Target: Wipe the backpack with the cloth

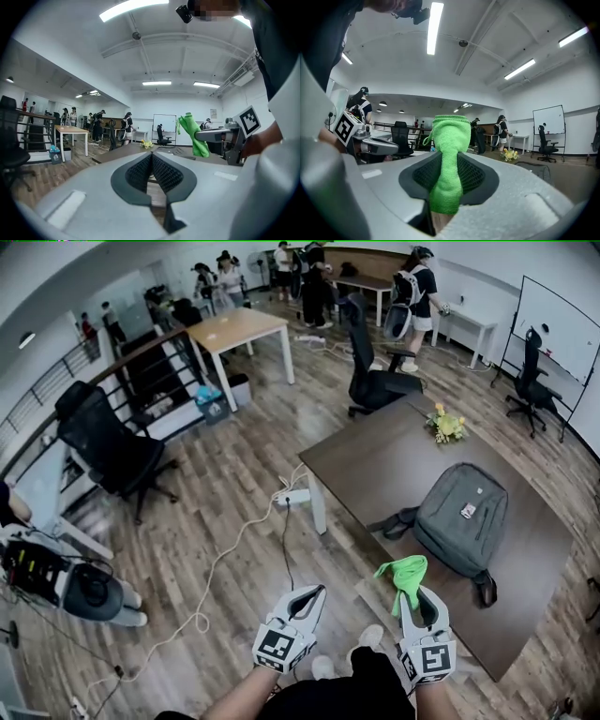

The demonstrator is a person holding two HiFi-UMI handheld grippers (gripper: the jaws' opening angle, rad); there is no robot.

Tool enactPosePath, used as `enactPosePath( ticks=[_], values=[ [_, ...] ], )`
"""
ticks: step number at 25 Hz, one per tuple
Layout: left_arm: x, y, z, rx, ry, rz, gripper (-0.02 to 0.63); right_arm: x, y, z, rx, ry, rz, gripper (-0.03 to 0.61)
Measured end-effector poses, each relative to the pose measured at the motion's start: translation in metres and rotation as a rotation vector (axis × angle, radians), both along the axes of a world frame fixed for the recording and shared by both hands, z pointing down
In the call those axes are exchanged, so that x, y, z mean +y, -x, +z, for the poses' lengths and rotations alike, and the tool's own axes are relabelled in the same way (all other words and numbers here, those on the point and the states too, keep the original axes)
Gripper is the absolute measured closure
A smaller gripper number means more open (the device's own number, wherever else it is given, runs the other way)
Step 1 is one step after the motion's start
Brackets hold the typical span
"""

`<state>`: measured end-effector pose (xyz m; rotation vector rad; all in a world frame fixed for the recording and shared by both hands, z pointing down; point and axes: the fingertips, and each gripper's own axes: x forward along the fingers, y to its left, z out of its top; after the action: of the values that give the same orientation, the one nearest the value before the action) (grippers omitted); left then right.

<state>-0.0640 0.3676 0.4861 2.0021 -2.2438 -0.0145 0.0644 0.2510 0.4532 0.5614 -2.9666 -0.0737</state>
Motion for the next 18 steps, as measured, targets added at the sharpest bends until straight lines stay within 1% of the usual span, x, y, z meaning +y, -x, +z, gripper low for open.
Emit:
enactPosePath(
  ticks=[2,5,9,13,18],
  values=[
    [-0.010,0.007,0.004,-0.004,0.012,0.001,0.597,-0.013,0.007,0.003,-0.002,0.014,-0.002,0.474],
    [-0.029,0.023,0.006,-0.005,0.035,-0.021,0.598,-0.038,0.024,0.011,-0.010,0.041,-0.012,0.474],
    [-0.066,0.046,0.001,-0.015,0.045,-0.022,0.598,-0.078,0.051,0.007,-0.022,0.057,-0.024,0.474],
    [-0.115,0.069,-0.004,-0.025,0.057,-0.015,0.598,-0.123,0.068,0.001,-0.034,0.062,-0.018,0.474],
    [-0.185,0.079,-0.008,-0.032,0.074,0.004,0.598,-0.189,0.073,-0.003,-0.037,0.070,-0.002,0.474]
  ],
)
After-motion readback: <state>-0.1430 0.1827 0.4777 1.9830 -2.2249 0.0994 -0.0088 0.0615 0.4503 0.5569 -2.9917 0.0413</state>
